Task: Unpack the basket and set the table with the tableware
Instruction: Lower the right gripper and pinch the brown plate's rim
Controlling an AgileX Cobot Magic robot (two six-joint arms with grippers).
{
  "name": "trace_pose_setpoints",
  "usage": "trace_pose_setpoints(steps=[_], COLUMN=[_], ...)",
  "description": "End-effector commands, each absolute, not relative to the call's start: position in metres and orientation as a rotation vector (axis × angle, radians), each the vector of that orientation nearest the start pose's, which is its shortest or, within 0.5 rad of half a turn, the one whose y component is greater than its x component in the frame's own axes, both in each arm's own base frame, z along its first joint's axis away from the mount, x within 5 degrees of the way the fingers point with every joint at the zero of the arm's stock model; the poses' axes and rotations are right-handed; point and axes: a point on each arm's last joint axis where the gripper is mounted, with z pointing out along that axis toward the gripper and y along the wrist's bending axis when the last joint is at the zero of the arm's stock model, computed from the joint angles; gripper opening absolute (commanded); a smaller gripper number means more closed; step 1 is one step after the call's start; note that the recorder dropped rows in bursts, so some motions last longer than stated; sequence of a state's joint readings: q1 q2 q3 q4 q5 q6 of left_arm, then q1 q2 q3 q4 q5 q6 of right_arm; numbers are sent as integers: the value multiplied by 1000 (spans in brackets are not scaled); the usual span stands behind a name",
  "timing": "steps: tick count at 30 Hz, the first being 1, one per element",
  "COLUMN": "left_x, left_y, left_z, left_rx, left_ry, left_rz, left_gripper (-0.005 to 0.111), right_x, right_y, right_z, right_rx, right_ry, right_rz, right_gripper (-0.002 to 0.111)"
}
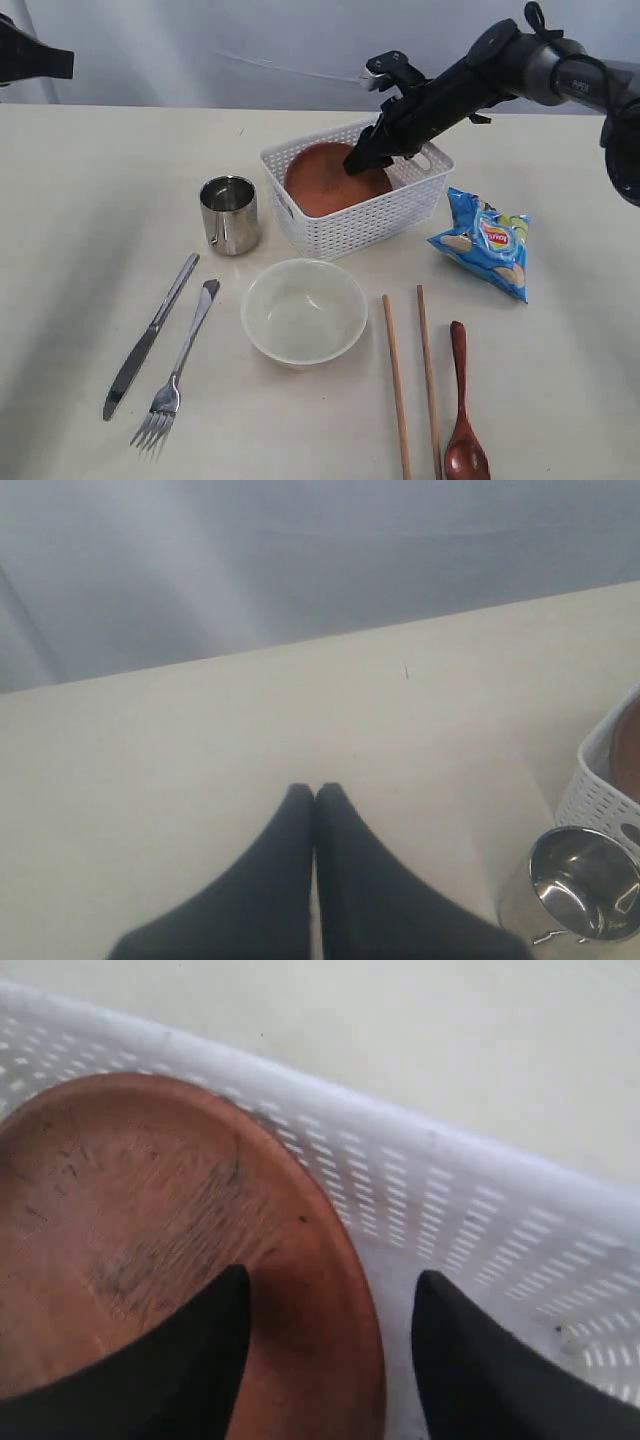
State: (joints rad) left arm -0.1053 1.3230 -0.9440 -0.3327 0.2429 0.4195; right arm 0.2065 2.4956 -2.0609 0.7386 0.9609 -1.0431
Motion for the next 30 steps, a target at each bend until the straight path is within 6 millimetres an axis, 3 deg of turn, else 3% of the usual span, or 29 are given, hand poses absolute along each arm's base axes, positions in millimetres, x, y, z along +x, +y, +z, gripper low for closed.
trace_pose_setpoints(steps=[1, 6, 16, 30], left_x=[292, 292, 292, 292], left_y=[-37, -37, -37, -37], left_z=[307, 307, 308, 308], left_rx=[233, 233, 233, 232], left_ry=[2076, 2076, 2075, 2073], left_rz=[-98, -98, -97, -97], left_gripper=[0, 0, 0, 0], right_x=[497, 495, 496, 491], right_y=[154, 155, 158, 156], right_z=[118, 118, 124, 173], right_rx=[-1136, -1150, -1094, -1065], right_ry=[2356, 2363, 2350, 2310], right_rz=[700, 722, 776, 769], right_gripper=[32, 0, 0, 0])
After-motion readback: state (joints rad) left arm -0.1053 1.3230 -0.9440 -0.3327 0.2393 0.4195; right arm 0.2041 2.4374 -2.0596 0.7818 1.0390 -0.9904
